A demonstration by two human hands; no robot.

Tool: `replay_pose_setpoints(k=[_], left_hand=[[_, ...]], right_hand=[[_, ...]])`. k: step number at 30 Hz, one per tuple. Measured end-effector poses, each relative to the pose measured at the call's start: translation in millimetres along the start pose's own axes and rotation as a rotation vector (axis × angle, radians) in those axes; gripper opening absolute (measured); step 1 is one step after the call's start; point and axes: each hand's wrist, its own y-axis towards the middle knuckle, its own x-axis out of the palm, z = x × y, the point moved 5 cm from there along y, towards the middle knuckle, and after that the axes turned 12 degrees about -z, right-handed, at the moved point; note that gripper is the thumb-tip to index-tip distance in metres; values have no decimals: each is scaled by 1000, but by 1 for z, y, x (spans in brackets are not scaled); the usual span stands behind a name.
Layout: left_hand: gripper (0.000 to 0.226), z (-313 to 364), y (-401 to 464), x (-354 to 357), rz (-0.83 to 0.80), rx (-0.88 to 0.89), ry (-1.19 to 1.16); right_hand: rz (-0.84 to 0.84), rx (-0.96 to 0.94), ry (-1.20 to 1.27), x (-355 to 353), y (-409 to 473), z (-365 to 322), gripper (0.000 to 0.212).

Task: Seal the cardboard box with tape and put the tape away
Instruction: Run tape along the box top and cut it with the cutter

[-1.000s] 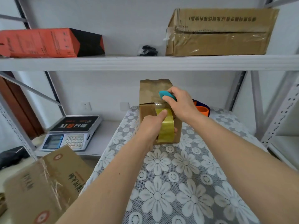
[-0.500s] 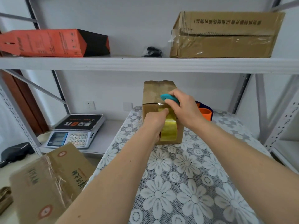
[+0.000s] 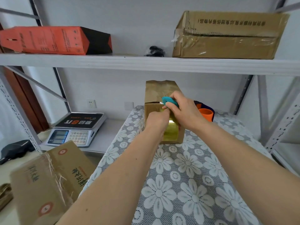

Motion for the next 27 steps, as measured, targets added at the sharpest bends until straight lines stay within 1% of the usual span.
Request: replay_pose_setpoints(k=[3, 5, 9, 11, 13, 15, 17, 20, 23, 27], left_hand=[[60, 1, -1, 0, -1, -4, 18], [64, -1, 2, -2, -12, -13, 7], [68, -3, 3, -4, -9, -31, 27], [70, 0, 0, -6, -10, -33, -5], [60, 3, -5, -8, -46, -31, -44], [37, 2, -8, -11, -91, -40, -82], [25, 1, -9, -15, -115, -42, -97], [18, 2, -8, -20, -101, -25, -75], [13, 2, -9, -20, -83, -21, -66], [11, 2, -9, -20, -53, 1, -54]], right_hand=[[10, -1, 5, 0, 1, -1, 13], [5, -9, -6, -1, 1, -2, 11], [12, -29, -108, -3, -3, -1, 14], [28, -30, -159, -5, -5, 0, 15], [45, -17, -183, -7, -6, 3, 15], [47, 8, -199, -9, -6, 5, 14], [37, 28, -208, -10, -6, 6, 14], [8, 41, -253, -9, -4, 4, 15], [-14, 40, -365, -10, 0, 2, 16], [-108, -13, -436, -7, 6, -4, 15]])
